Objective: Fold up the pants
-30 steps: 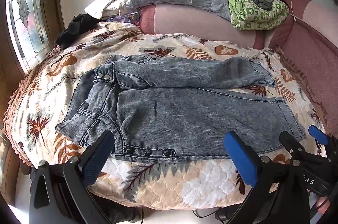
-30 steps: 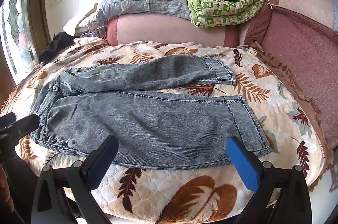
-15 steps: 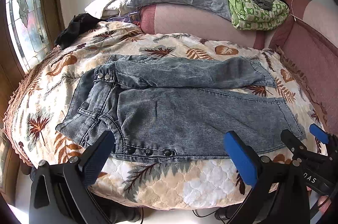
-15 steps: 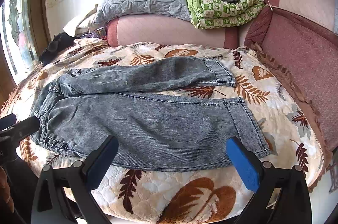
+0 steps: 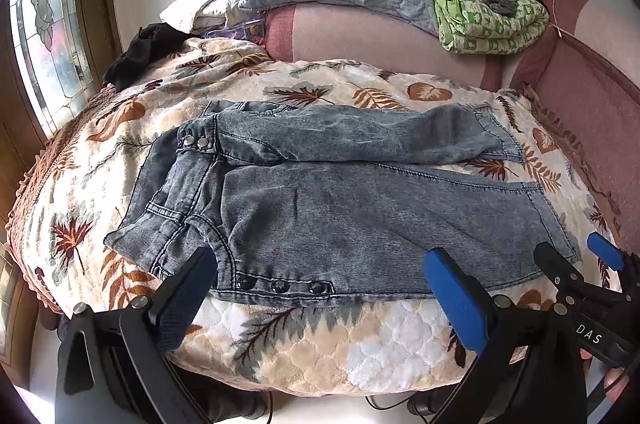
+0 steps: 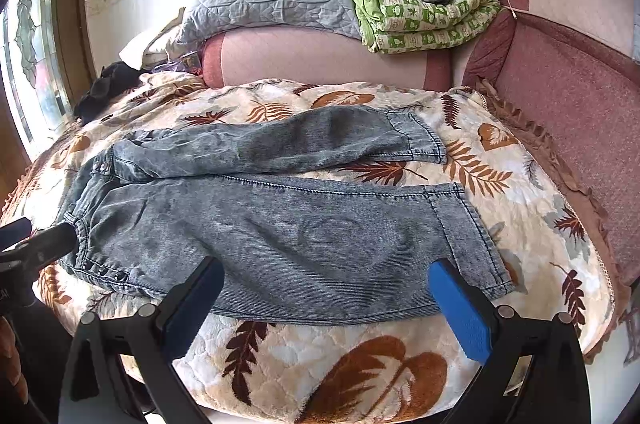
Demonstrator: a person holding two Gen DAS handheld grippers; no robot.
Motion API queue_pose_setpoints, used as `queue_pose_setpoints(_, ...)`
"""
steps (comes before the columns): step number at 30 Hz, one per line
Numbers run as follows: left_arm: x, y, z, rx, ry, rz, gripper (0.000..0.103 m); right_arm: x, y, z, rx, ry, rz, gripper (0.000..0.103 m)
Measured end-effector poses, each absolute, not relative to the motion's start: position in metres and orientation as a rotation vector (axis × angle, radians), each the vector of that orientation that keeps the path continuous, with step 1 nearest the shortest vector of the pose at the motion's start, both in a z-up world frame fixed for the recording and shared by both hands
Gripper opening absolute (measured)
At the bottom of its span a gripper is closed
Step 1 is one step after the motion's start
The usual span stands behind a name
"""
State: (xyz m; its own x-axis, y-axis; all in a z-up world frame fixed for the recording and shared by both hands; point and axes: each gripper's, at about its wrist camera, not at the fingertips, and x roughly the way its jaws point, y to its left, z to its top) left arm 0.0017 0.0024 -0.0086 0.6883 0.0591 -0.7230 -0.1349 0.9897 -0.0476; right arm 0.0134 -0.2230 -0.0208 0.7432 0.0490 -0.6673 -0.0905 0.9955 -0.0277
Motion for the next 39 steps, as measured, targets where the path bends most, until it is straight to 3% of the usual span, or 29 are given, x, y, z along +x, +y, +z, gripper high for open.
queue_pose_setpoints(19,0.008,0.007,-0.011,-0.128,0.821,0.09,0.103,0.022,-0.231,-0.021,-0.018,0.744,0.099,0.103)
queue_pose_setpoints(25,0.027,0.046,-0.014,-0.293,0.866,-0.006,0.103,0.046,-0.264,-0.018,0.145,0.81,0.185,0.103)
queue_pose_setpoints(31,0.072,0.114,-0.011,-0.361,0.867,0.061,0.103,0.111,-0.315,-0.013,0.267,0.911,0.238,0.103)
queue_pose_setpoints(39,0.171,0.199,-0.019,-0.439,0.92,0.082,0.103,0.258,-0.38,-0.022,0.366,1.027,0.206,0.103)
